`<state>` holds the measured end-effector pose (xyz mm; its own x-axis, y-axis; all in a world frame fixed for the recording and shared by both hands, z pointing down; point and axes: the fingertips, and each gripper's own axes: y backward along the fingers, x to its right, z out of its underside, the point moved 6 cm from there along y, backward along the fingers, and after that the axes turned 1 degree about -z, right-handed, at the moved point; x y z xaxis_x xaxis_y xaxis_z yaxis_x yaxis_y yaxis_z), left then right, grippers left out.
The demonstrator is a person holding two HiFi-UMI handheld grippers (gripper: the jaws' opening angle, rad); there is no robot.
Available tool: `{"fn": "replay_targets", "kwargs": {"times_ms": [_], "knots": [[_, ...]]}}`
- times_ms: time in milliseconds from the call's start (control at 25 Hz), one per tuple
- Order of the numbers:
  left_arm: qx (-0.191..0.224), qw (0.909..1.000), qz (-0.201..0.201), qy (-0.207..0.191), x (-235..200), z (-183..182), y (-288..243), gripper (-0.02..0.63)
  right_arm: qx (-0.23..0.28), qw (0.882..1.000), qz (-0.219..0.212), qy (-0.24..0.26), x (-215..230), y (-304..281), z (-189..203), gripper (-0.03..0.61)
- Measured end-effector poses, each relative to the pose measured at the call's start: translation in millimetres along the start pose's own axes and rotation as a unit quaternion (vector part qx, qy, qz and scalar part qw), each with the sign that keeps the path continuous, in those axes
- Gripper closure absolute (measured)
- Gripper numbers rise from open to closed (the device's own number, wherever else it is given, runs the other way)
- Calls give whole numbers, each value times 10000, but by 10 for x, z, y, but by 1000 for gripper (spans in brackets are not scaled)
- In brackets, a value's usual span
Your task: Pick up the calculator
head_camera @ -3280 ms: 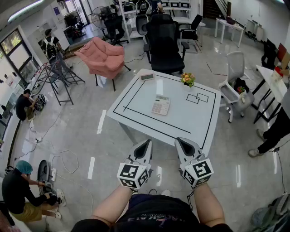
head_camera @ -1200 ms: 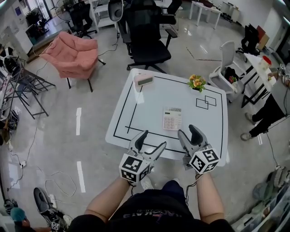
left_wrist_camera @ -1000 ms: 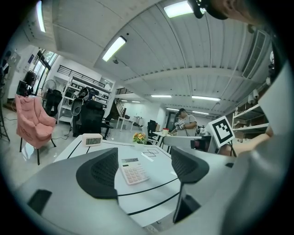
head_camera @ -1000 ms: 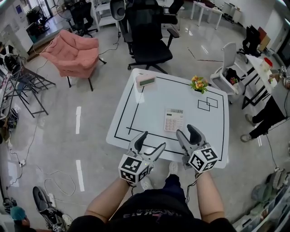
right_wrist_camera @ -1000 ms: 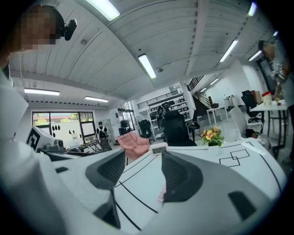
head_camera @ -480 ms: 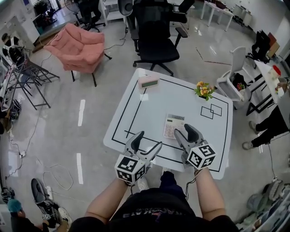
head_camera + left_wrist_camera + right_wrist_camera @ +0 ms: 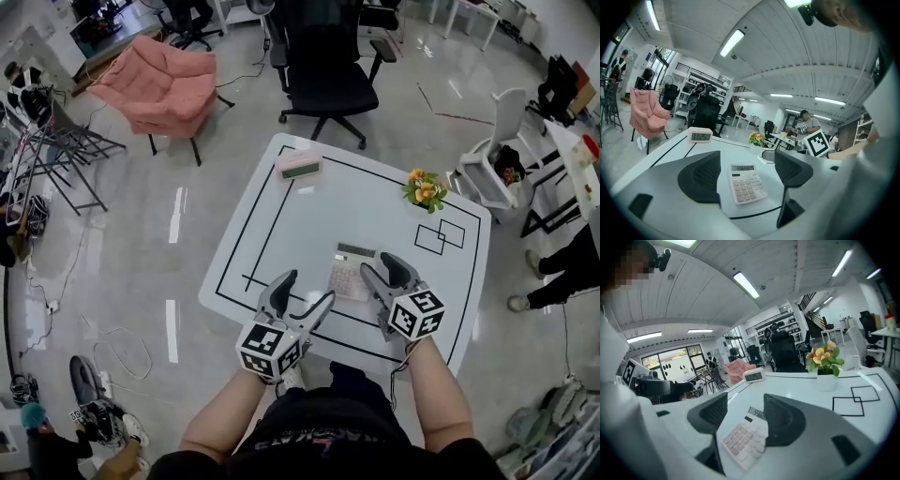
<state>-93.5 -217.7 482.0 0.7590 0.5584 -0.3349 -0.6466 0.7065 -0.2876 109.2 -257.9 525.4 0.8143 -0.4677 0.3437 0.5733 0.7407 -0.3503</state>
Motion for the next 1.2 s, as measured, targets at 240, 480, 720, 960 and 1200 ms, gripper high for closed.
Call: {"fn": "replay_targets", "kwargs": {"times_ms": [240, 480, 720, 960, 1200], "knots": [[-223, 9996, -168, 97, 9, 128, -216, 262, -404, 9991, -74, -107, 399, -210, 184, 339], [-368, 9985, -357, 207, -54, 211, -325, 262, -795, 9965, -221, -165, 687, -438, 328, 339], [-464, 9973, -481, 310, -73, 292, -419, 262, -1247, 9899, -671, -104, 808, -637, 406, 341], [-481, 9965, -568, 376, -102, 317, -434, 262, -1594, 9820, -1009, 56, 788, -760, 434, 362], [-472, 9960, -621, 428, -118, 336, -426, 262, -2097, 9671, -1353, 491, 714, -862, 478, 390]]}}
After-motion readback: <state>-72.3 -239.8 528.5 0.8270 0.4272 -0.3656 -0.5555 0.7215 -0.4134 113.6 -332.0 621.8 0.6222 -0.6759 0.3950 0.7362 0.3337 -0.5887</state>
